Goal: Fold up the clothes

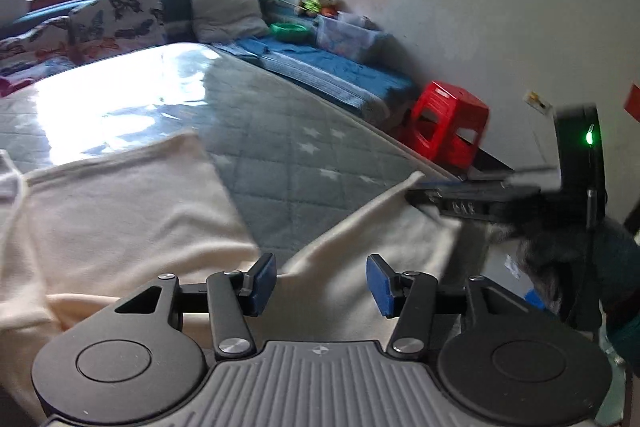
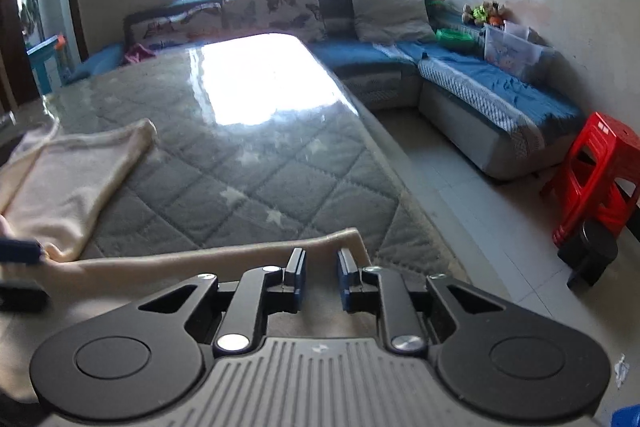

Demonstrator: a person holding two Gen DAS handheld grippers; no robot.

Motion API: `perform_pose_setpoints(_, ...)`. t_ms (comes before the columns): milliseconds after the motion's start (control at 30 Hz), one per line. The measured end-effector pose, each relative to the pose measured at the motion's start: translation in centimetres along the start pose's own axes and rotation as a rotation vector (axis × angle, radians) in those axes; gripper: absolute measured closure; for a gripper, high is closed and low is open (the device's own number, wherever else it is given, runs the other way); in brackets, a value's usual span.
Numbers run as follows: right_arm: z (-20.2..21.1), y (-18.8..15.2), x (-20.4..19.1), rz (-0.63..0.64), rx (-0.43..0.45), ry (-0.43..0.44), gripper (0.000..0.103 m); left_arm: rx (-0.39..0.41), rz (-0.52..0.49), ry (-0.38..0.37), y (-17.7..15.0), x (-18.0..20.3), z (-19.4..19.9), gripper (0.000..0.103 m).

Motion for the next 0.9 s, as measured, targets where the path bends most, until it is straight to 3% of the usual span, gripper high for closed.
perform_pose_setpoints(133,0.3,0.8,-1.4,0.012,-0.006,0.033,0.086,0.016,0.064,0.096,0.1,-3.5,1.5,0.044)
perform_pose_setpoints(233,0.6,2.1,-4.1,0.075,-0.002,0.095,0.086,0.02,0.115,0.184,-0.1,-6.5,2.5,0.036)
perform_pose_setpoints(500,0.4,5.1,-14.4,0.259,-0.029,0.295,0.086,0.048,0.233,0.421,-1.8,-13.6,6.4,0.025)
perform_pose_setpoints(733,-0.1,8.3,-24.6,0.396,-0.06,0.456,0.086,0.055,0.25,0.419,-2.6,-14.9,7.3,0.025)
perform_pose_setpoints(900,-2.2,9.9,-30.7,0.476,-0.095,0.503,0.086,0.063,0.239,0.365,-2.8,-14.5,6.3,0.038)
Point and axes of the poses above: each gripper's, at about its wrist camera, not at the fingertips, and z roughly against the way its jaws point, x to its right, y to its top, the point moved 10 cm from there along -z, roughly the way its jaws point, and after that the axes turned 9 degrees about -z, right-handed, at the moved point
